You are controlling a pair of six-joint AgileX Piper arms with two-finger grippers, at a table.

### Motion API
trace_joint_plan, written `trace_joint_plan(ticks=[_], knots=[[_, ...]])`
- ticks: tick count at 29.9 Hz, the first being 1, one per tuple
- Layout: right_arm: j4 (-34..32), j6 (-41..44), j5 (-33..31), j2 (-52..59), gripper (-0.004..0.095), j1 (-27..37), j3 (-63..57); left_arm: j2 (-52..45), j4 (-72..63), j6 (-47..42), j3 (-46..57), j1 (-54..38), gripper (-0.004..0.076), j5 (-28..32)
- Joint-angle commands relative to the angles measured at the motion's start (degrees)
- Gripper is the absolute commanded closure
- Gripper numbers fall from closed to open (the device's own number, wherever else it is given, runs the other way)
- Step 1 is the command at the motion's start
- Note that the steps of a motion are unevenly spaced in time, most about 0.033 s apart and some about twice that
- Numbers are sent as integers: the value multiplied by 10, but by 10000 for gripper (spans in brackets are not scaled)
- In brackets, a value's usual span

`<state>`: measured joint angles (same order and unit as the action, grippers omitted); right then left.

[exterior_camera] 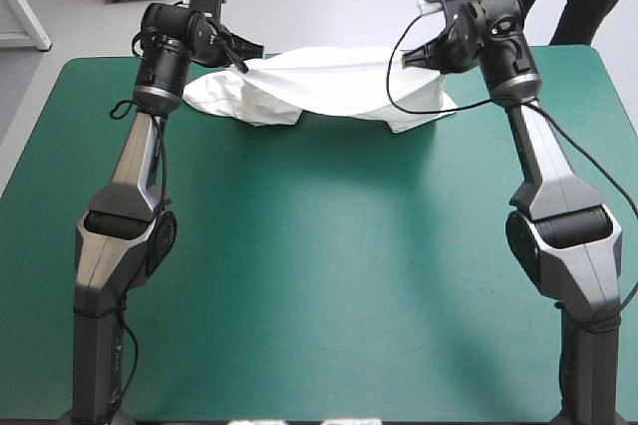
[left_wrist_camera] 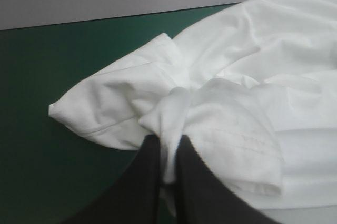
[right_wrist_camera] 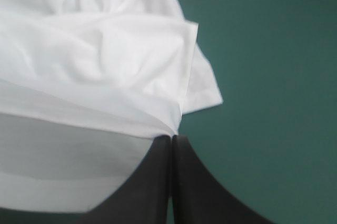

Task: Fold the cloth

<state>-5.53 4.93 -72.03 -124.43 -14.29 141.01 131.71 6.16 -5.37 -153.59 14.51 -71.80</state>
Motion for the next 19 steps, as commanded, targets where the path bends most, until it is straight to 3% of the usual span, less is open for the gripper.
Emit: trace_joint_plan(ticks=[1, 7, 11, 14, 19], knots=[[11, -3, 5, 73, 921, 2, -89, -38, 17, -27, -3, -10, 733, -19], [9, 0, 76, 177, 921, 2, -310, -46, 3, -28, 51, 5, 733, -17], [9, 6, 143, 259, 921, 2, -472, -65, 12, -45, 121, 14, 733, 14], [8, 6, 178, 311, 921, 2, -577, -111, 44, -63, 233, 35, 733, 81], [8, 0, 205, 371, 921, 2, -670, -256, 88, -116, 532, 79, 733, 261]])
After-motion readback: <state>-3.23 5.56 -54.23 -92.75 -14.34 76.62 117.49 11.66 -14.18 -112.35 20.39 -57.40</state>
